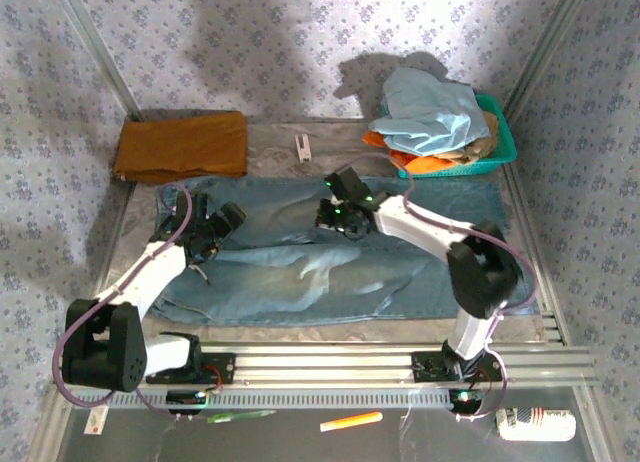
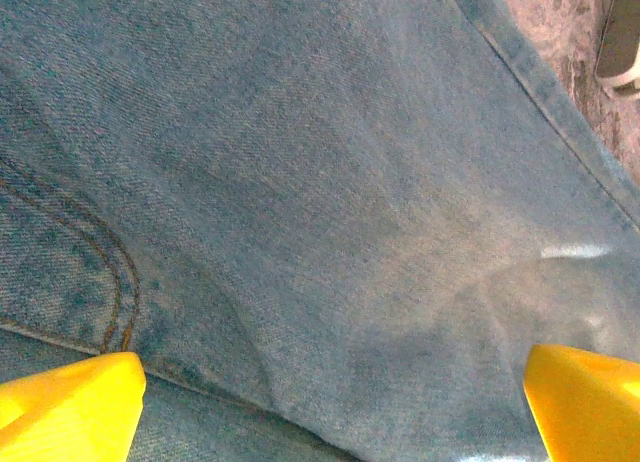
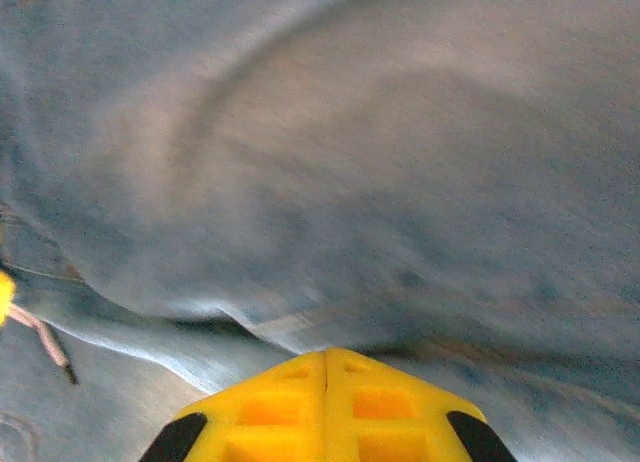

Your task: Fold and stack the trousers

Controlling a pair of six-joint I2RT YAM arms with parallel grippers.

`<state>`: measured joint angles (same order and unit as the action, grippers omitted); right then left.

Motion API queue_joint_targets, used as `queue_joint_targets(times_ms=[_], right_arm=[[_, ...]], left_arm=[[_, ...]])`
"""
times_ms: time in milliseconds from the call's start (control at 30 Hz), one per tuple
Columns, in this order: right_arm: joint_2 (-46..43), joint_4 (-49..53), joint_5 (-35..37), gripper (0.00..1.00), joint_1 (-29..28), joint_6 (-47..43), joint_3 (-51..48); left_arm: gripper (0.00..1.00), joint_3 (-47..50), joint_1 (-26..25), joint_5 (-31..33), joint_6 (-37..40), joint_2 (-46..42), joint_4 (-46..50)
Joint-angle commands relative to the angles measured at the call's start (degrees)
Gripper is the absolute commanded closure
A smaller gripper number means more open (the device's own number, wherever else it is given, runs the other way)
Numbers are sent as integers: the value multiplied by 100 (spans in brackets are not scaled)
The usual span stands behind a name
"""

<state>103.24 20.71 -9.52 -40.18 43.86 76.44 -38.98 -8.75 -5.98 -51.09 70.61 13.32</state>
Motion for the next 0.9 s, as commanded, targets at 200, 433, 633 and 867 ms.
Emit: queue_joint_targets(times_ms=[200, 433, 633, 867], right_arm=[[1709, 49, -349, 100, -352, 149, 893], [2129, -70, -391, 100, -525, 391, 660], [1466, 801, 239, 100, -437, -121, 1109], [770, 1096, 964, 100, 360, -572, 979]], left_arm=[[0, 577, 922, -179, 239, -855, 343], [0, 470, 1015, -396, 242, -727, 194], [1, -148, 898, -584, 254, -80, 99], [1, -921, 766, -505, 65, 695, -229]])
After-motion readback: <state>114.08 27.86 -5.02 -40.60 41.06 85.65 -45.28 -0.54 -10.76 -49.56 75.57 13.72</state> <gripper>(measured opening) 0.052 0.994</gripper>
